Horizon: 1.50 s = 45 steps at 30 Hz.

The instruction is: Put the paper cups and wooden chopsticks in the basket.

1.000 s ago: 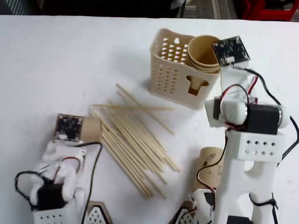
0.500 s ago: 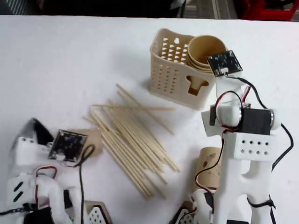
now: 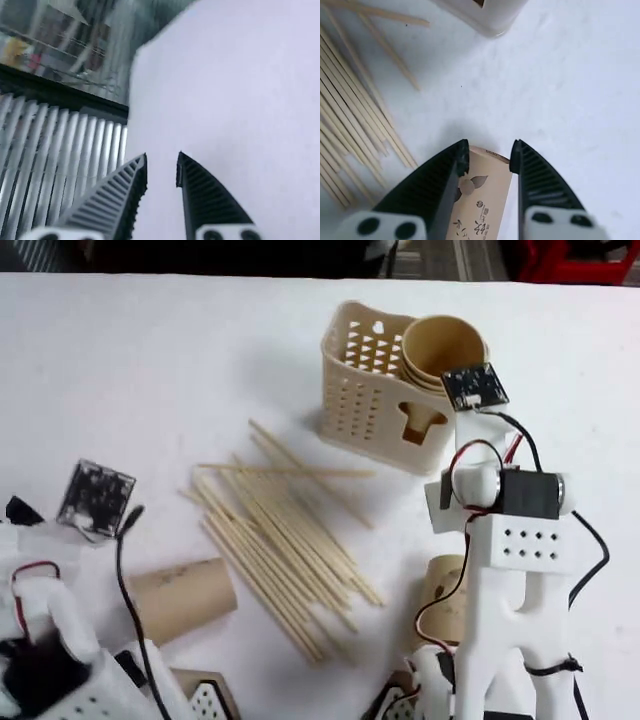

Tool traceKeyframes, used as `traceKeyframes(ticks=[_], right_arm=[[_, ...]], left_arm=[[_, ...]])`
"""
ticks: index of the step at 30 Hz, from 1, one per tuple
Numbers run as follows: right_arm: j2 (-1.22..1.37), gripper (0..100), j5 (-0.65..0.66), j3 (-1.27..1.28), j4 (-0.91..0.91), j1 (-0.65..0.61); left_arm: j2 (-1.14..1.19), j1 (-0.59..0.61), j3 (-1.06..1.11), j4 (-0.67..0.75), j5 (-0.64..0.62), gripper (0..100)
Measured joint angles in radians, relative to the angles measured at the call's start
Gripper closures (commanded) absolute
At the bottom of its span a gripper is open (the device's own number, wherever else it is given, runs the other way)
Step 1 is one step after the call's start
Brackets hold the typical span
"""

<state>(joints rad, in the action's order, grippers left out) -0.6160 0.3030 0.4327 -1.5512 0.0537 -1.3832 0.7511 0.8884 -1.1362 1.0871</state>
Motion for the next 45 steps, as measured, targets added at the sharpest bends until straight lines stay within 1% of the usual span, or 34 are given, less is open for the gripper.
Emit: traceKeyframes(ticks=[3, 4, 6, 8, 12, 17, 20, 24, 27, 32, 37, 40, 45], right_arm=[[0.000, 85.0, 0.000, 0.015, 0.015, 0.000], [0.000, 85.0, 0.000, 0.015, 0.015, 0.000], [0.000, 85.0, 0.000, 0.017, 0.015, 0.000], [0.000, 85.0, 0.000, 0.021, 0.015, 0.000], [0.000, 85.0, 0.000, 0.048, 0.015, -0.002], [0.000, 85.0, 0.000, 0.049, 0.025, -0.002], [0.000, 85.0, 0.000, 0.063, 0.037, -0.002], [0.000, 85.0, 0.000, 0.063, 0.046, -0.002], [0.000, 85.0, 0.000, 0.063, 0.046, 0.000], [0.000, 85.0, 0.000, 0.063, 0.046, 0.000], [0.000, 85.0, 0.000, 0.063, 0.046, 0.000], [0.000, 85.0, 0.000, 0.063, 0.046, 0.000], [0.000, 85.0, 0.000, 0.063, 0.046, 0.000]], left_arm=[[0.106, 0.002, -0.051, -0.077, 0.130, 75], [0.130, 0.002, -0.055, -0.097, 0.169, 73], [0.175, 0.005, -0.058, -0.129, 0.227, 72], [0.187, 0.008, -0.054, -0.133, 0.255, 72], [0.186, 0.008, 0.032, -0.089, 0.298, 72], [0.196, 0.008, 0.249, 0.029, 0.319, 72], [0.196, 0.006, 0.348, 0.061, 0.319, 72], [0.196, -0.041, 0.371, 0.040, 0.319, 72], [0.196, -0.106, 0.371, -0.008, 0.319, 72], [0.196, -0.232, 0.371, -0.026, 0.310, 72], [0.196, -0.364, 0.371, -0.058, 0.252, 72], [0.196, -0.440, 0.341, -0.137, 0.210, 72], [0.196, -0.595, 0.227, -0.264, 0.064, 72]])
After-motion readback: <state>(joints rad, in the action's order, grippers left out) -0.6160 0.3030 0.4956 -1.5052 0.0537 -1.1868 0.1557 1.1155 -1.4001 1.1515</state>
